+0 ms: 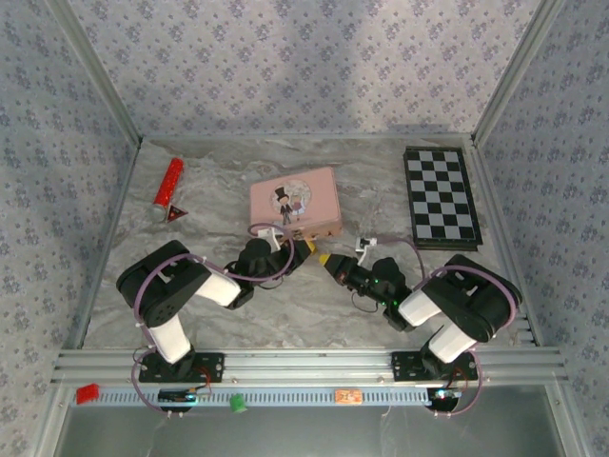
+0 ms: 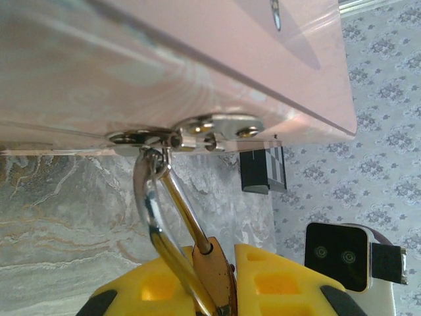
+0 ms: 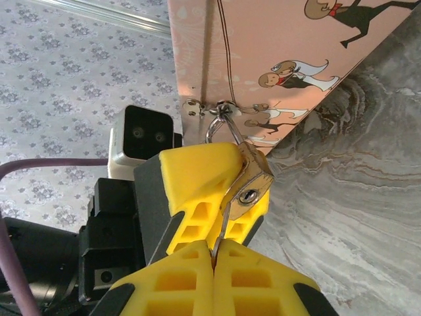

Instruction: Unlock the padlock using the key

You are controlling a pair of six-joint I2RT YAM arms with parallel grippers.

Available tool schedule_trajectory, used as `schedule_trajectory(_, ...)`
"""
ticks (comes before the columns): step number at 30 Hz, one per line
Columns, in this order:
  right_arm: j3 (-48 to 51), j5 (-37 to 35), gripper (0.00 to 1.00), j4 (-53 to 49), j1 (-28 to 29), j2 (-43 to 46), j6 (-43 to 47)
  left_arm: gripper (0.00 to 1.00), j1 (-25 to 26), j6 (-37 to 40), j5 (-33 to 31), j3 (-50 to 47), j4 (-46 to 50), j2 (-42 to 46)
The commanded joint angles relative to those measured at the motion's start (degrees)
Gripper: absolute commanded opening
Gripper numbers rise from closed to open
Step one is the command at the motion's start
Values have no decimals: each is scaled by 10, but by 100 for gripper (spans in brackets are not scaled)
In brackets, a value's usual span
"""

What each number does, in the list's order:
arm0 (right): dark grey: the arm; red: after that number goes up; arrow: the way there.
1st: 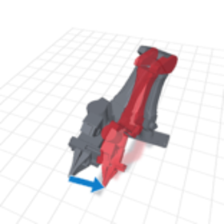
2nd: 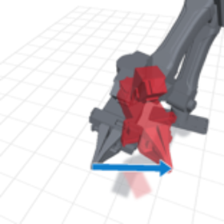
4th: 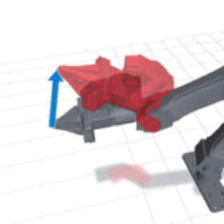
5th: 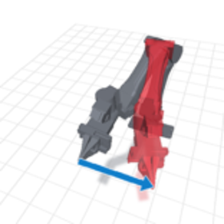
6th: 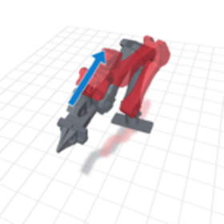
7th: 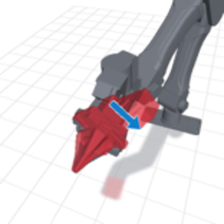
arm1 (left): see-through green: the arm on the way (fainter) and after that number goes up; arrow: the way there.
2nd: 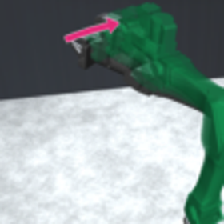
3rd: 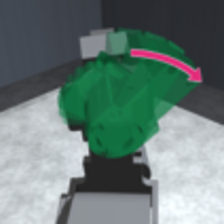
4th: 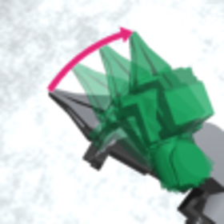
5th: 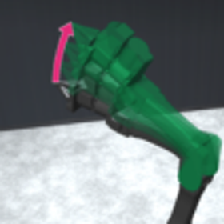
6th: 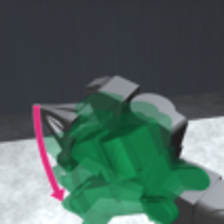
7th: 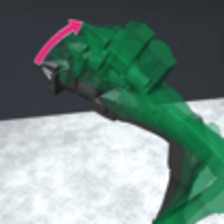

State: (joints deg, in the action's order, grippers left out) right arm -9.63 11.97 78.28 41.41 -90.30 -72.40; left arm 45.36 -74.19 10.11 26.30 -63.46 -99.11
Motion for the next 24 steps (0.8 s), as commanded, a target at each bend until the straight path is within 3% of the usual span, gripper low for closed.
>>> schedule_trajectory(1,-8,16,0,16,-9,15,-8,7,-6,-110,54,-9,-18,-19)
schedule_trajectory(24,-35,32,0,17,-27,0,-31,6,-12,-140,47,-7,-69,-27)
